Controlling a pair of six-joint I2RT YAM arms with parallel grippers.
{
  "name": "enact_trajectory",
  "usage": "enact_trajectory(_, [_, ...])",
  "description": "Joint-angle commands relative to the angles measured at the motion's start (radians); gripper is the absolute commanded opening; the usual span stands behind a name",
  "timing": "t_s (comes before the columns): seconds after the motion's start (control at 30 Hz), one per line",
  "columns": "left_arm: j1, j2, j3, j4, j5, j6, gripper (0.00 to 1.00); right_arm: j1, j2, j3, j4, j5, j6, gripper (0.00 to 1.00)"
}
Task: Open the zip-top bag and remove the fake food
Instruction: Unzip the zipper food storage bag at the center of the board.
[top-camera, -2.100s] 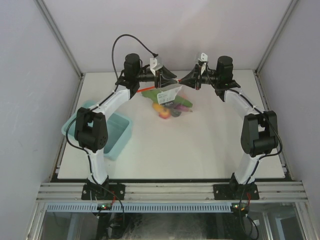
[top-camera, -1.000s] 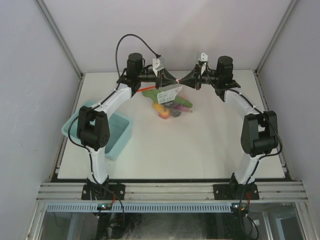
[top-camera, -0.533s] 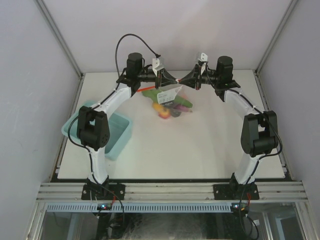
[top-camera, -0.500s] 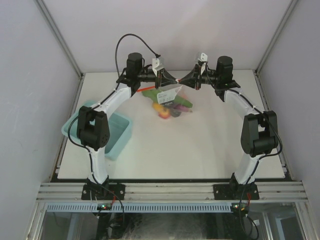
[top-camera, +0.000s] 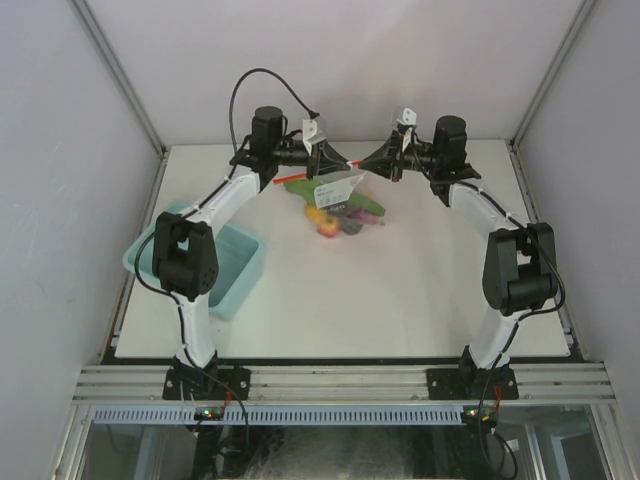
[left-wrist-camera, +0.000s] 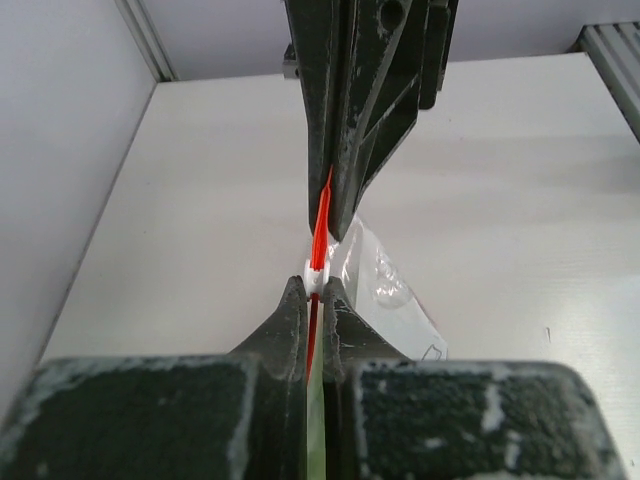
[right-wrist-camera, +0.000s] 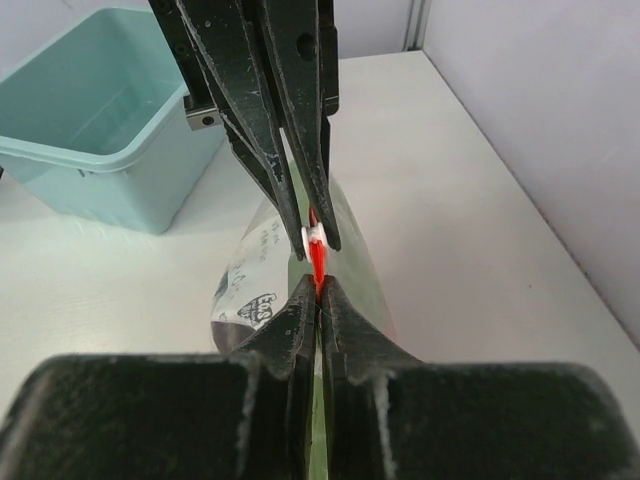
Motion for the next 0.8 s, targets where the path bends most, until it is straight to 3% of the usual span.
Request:
enact_trajectory(0.0, [0.03, -0.008, 0.069, -0.216, -0.075, 0.184, 0.0, -0.022, -0.077, -0.005, 0.062, 0.012, 0.03, 0.0])
enact_trajectory(0.13, [0.039, -0.008, 0.09, -0.31, -0.125, 0.249, 0.0, -0.028, -0.086, -0.015, 0.079, 0.034, 0.044, 0.0])
enact_trajectory(0.5, [0.059, -0.033, 0.07, -0.31, -0.146, 0.253, 0.0, -0.035, -0.12, -0.038, 0.102, 0.139, 0.074, 0.0])
enact_trajectory(0.77, [0.061, -0.078, 0.006, -0.179, -0.137, 0.164, 0.0, -0.037, -0.122, -0.037, 0.13, 0.189, 0.139, 0.0])
